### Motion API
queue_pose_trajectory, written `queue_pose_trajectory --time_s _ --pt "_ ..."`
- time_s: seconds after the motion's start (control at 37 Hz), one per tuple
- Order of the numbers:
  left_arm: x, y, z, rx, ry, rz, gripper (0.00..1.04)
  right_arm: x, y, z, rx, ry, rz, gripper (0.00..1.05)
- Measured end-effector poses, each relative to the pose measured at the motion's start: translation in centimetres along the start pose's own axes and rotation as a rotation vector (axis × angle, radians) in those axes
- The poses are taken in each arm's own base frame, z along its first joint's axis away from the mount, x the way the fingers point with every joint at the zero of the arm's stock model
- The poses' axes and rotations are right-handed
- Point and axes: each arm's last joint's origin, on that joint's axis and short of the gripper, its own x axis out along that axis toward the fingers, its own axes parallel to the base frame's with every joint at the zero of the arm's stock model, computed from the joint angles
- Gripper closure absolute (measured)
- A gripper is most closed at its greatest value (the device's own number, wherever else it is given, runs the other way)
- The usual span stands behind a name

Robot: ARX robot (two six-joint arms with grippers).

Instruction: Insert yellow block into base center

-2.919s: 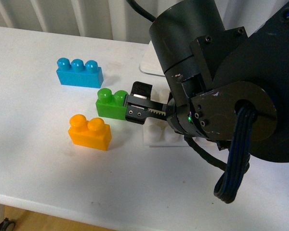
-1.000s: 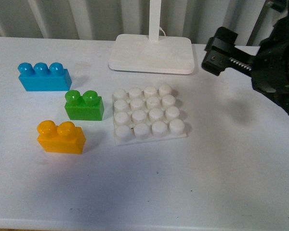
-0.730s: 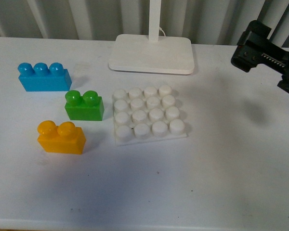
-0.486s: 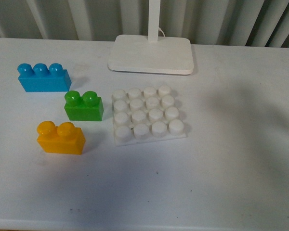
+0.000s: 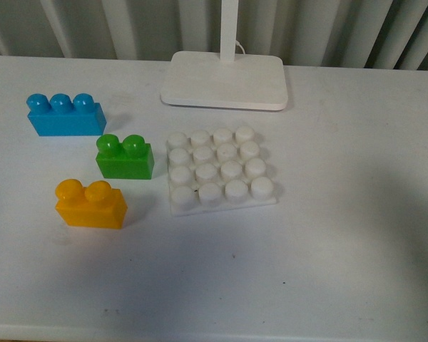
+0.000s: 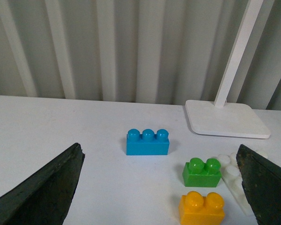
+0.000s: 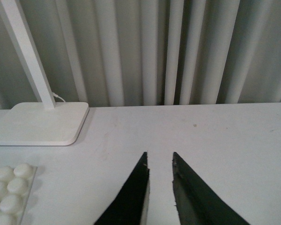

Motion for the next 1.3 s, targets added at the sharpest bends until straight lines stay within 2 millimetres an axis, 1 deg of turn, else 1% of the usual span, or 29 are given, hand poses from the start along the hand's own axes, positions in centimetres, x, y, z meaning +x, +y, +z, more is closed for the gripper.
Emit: queue_pose_trajectory --time_s 0.05,0.11,0.35,0.84,1.3 --pt "0.0 0.0 0.0 0.0 0.0 0.0 0.06 -0.7 0.0 0.2 -0.003 -0.016 0.002 0.97" --pt "0.0 0.0 0.0 0.0 0.0 0.0 0.06 -1.0 0.0 0.4 -0.006 -0.032 0.002 1.04" --pt "0.0 0.0 0.0 0.0 0.0 0.0 0.06 -2.6 0.0 0.7 -0.01 -0.047 0.002 1.04" --pt "0.0 0.0 0.0 0.0 0.0 0.0 0.06 -4.4 0.0 1.0 -0.01 -0.063 0.002 1.04" --pt "0.0 0.0 0.0 0.0 0.0 0.0 0.06 -5.4 0.0 1.0 -0.01 -0.064 0.002 1.04"
